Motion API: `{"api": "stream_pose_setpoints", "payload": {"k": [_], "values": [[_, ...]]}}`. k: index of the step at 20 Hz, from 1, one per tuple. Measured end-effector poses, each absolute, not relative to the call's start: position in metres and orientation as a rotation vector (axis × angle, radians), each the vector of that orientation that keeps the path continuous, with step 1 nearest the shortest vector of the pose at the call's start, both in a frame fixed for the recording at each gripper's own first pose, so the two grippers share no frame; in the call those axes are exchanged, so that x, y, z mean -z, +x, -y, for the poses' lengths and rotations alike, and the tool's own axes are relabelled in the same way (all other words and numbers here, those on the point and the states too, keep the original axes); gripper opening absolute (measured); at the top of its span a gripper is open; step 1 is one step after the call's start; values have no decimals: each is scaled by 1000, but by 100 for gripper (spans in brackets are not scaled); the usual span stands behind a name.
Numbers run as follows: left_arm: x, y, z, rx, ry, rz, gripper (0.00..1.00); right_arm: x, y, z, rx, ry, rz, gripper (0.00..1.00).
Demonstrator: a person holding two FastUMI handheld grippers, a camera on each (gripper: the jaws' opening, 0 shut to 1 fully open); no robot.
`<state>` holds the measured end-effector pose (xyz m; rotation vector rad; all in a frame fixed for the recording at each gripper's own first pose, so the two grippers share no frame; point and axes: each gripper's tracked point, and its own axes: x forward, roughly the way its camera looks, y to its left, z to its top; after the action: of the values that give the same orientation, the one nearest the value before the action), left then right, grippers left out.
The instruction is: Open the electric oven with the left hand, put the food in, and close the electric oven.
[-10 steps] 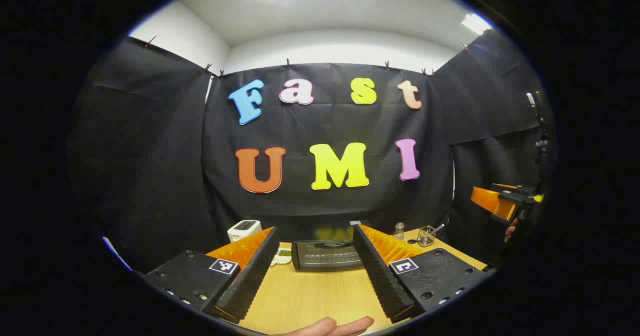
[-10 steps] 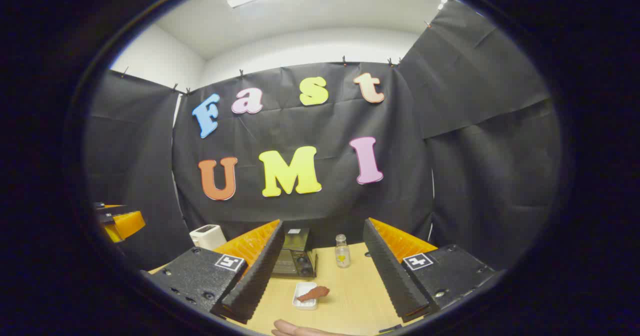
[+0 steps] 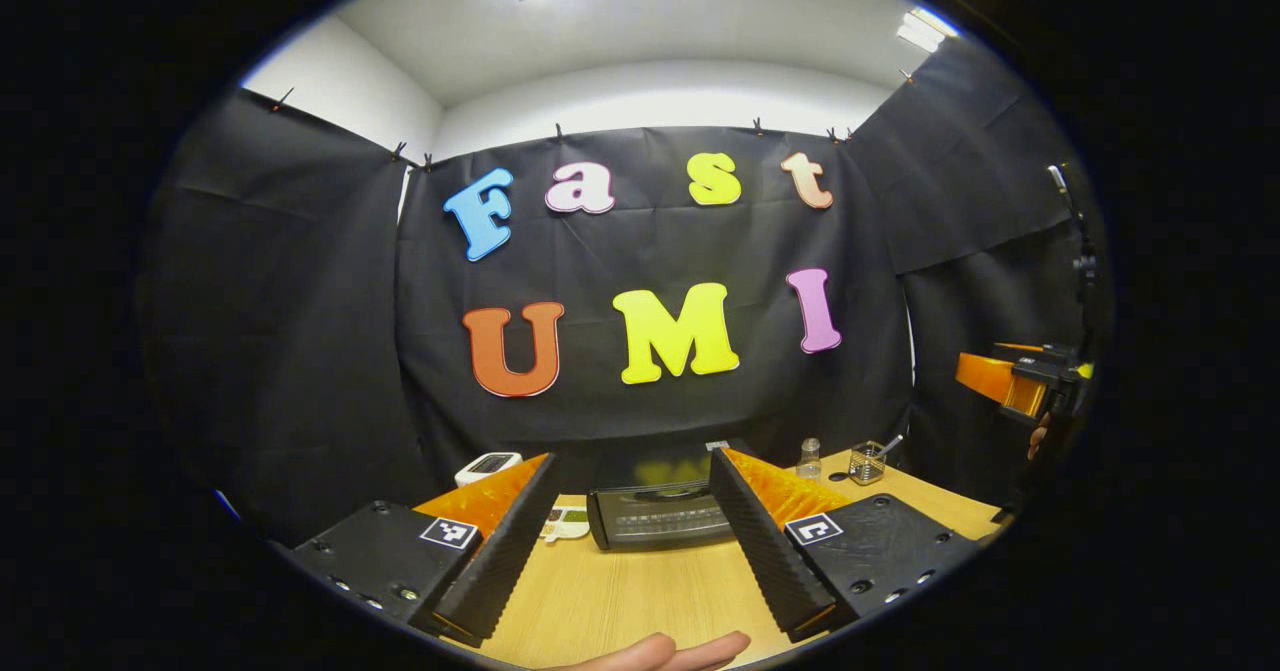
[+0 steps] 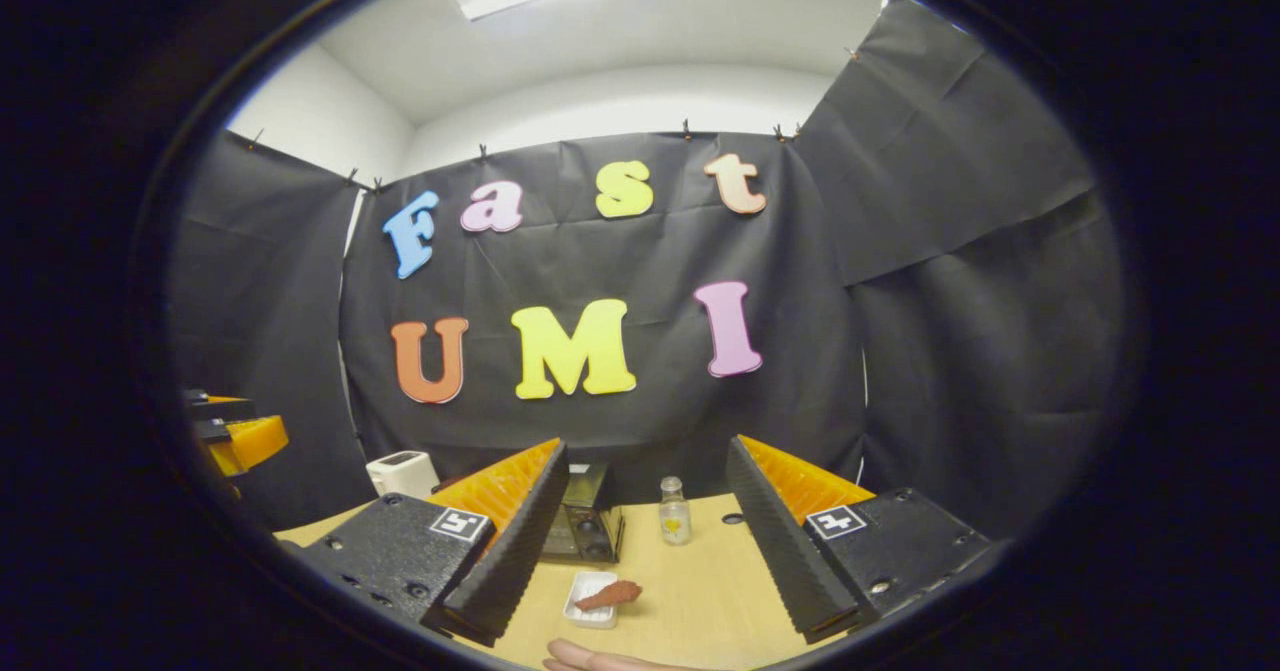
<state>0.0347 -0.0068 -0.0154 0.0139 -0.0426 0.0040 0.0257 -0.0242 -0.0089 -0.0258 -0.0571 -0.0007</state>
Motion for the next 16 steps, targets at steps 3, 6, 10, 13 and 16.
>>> {"api": "stream_pose_setpoints", "payload": {"k": [3, 6, 10, 13, 16], "values": [[17, 54, 13, 10, -24, 49, 96, 12, 36, 23, -21, -43, 59, 100], [12, 75, 20, 32, -40, 66, 96, 14, 45, 14, -53, -70, 57, 100], [11, 104, 28, 48, -74, 56, 96, 17, 60, 9, -82, -87, 44, 96], [16, 134, 33, 52, -71, 53, 96, 18, 76, 11, -90, -89, 33, 100], [41, 170, 43, 55, -60, -15, 96, 21, 91, 22, -71, -83, 20, 96]]}}
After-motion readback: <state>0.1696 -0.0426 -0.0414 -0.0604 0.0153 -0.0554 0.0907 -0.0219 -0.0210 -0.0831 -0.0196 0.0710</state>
